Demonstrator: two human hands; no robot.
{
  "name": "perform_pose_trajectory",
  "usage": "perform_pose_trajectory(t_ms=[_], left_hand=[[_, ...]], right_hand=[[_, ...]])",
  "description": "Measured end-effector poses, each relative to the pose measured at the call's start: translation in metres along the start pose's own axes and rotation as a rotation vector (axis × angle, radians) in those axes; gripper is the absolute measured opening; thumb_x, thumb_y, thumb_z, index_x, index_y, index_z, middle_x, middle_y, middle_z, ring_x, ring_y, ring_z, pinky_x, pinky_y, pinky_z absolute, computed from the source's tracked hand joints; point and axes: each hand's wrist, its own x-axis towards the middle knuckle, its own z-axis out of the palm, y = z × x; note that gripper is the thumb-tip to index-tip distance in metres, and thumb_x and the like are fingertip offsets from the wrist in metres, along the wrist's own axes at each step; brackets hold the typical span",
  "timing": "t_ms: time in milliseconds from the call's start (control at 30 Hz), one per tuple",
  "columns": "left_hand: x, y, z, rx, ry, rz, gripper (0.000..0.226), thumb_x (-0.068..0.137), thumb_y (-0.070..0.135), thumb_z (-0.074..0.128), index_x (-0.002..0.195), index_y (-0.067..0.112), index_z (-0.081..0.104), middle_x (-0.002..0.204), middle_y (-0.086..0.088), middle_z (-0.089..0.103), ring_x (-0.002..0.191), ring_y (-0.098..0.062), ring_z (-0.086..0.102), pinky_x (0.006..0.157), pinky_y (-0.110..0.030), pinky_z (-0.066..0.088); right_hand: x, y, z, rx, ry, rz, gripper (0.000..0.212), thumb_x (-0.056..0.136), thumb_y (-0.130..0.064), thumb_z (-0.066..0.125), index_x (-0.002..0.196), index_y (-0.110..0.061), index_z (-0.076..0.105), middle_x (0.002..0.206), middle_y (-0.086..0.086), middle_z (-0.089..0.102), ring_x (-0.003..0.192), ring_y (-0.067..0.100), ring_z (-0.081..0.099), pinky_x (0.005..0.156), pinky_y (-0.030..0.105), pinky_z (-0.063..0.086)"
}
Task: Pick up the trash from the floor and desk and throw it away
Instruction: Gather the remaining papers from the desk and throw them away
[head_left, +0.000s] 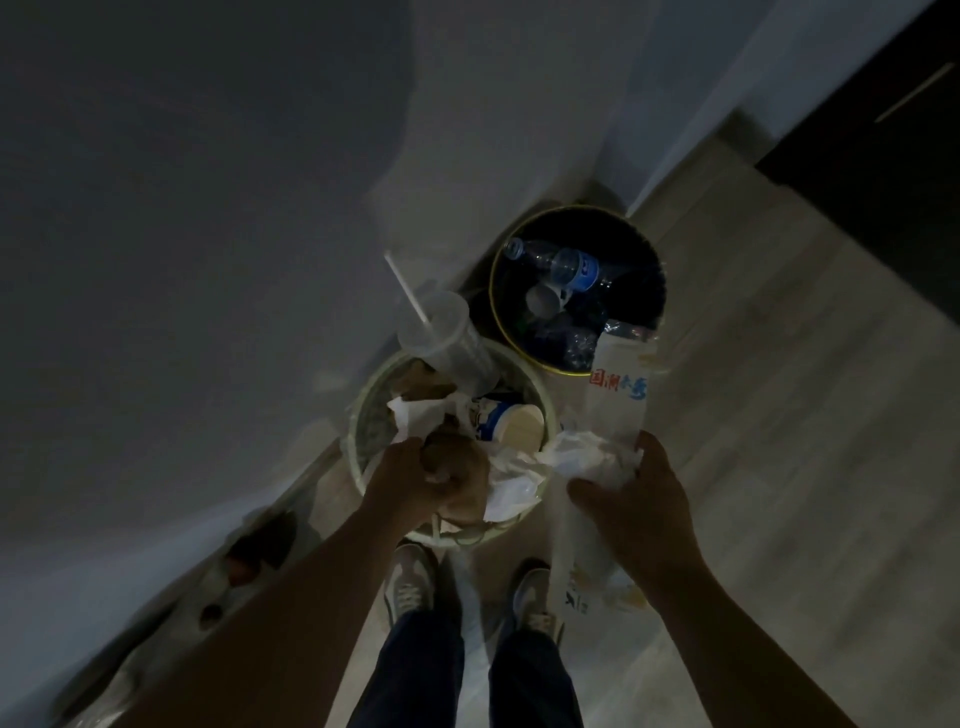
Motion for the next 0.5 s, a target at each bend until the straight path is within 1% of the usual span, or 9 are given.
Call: perform_pose_trajectory(t_ms=[67,100,133,167,233,300,367,433,500], left_hand=[[0.004,-0.009,0.004,-0.014,0.019,0.002,0.057,0.076,0.041,0.075,0.115,0.005,0.055,0.106,-0.007,0.06,0.102,-0.026,0.058,0.076,-0.024,0.035],[0.006,-0.012,0.006,-0.021,0.026,0.006,0.055,0.077,0.04,0.074,0.114,0.004,0.055,0.103,-0.006,0.059,0.1,-0.026,0.059,0.074,-0.024,0.035],[0.007,-0.015,0.007,-0.04,0.04,0.0,0.053,0.078,0.037,0.073,0.116,0.005,0.055,0.101,-0.006,0.058,0.099,-0.026,0.059,0.073,-0.025,0.036],[0.008,-0.018,0.007,-0.069,0.063,-0.01,0.052,0.08,0.035,0.072,0.119,0.006,0.054,0.102,-0.006,0.059,0.098,-0.024,0.059,0.073,-0.025,0.037],[0.009,-0.021,0.004,-0.121,0.128,-0.064,0.052,0.083,0.034,0.069,0.125,0.009,0.052,0.114,-0.009,0.061,0.1,-0.021,0.057,0.078,-0.025,0.038],[0.011,-0.026,-0.001,-0.13,0.192,-0.134,0.054,0.084,0.036,0.068,0.128,0.009,0.051,0.124,-0.012,0.058,0.11,-0.027,0.056,0.085,-0.029,0.042],[0.013,-0.03,-0.004,-0.128,0.18,-0.107,0.057,0.082,0.041,0.069,0.126,0.011,0.053,0.123,-0.012,0.06,0.112,-0.029,0.056,0.085,-0.028,0.04],[0.012,-0.034,-0.007,-0.127,0.135,-0.057,0.061,0.076,0.051,0.07,0.123,0.014,0.056,0.119,-0.008,0.063,0.109,-0.028,0.058,0.082,-0.025,0.036],[0.01,-0.038,-0.01,-0.122,0.116,-0.053,0.068,0.071,0.059,0.071,0.122,0.016,0.056,0.118,-0.004,0.063,0.108,-0.025,0.058,0.081,-0.026,0.035]], right_hand=[[0.006,-0.001,0.013,-0.012,-0.026,-0.003,0.056,0.074,-0.011,0.075,0.119,-0.024,0.044,0.097,-0.013,0.054,0.08,-0.002,0.053,0.052,0.009,0.043],[0.01,-0.002,0.02,-0.026,-0.034,-0.012,0.059,0.074,-0.01,0.075,0.123,-0.02,0.044,0.098,-0.011,0.054,0.078,-0.002,0.053,0.048,0.007,0.044],[0.012,-0.004,0.028,-0.045,-0.044,-0.024,0.061,0.074,-0.009,0.074,0.126,-0.017,0.043,0.098,-0.011,0.052,0.076,-0.003,0.051,0.048,0.003,0.042],[0.015,-0.006,0.035,-0.065,-0.058,-0.036,0.063,0.074,-0.009,0.074,0.128,-0.017,0.042,0.098,-0.011,0.051,0.075,-0.004,0.05,0.048,0.0,0.041],[0.019,-0.01,0.049,-0.104,-0.107,-0.047,0.066,0.074,-0.01,0.073,0.131,-0.02,0.041,0.1,-0.011,0.052,0.076,-0.007,0.049,0.048,0.003,0.041],[0.023,-0.014,0.06,-0.161,-0.181,-0.055,0.067,0.074,-0.013,0.073,0.132,-0.024,0.04,0.104,-0.01,0.054,0.077,-0.005,0.05,0.051,0.006,0.038],[0.026,-0.015,0.065,-0.26,-0.284,-0.072,0.065,0.074,-0.016,0.074,0.129,-0.025,0.042,0.103,-0.009,0.054,0.08,-0.001,0.052,0.054,0.007,0.036],[0.03,-0.016,0.066,-0.36,-0.391,-0.095,0.062,0.073,-0.019,0.075,0.127,-0.023,0.045,0.107,-0.004,0.056,0.088,0.009,0.055,0.06,0.012,0.04],[0.033,-0.017,0.067,-0.435,-0.444,-0.107,0.059,0.073,-0.02,0.075,0.125,-0.022,0.047,0.113,0.0,0.059,0.098,0.016,0.057,0.073,0.023,0.048]])
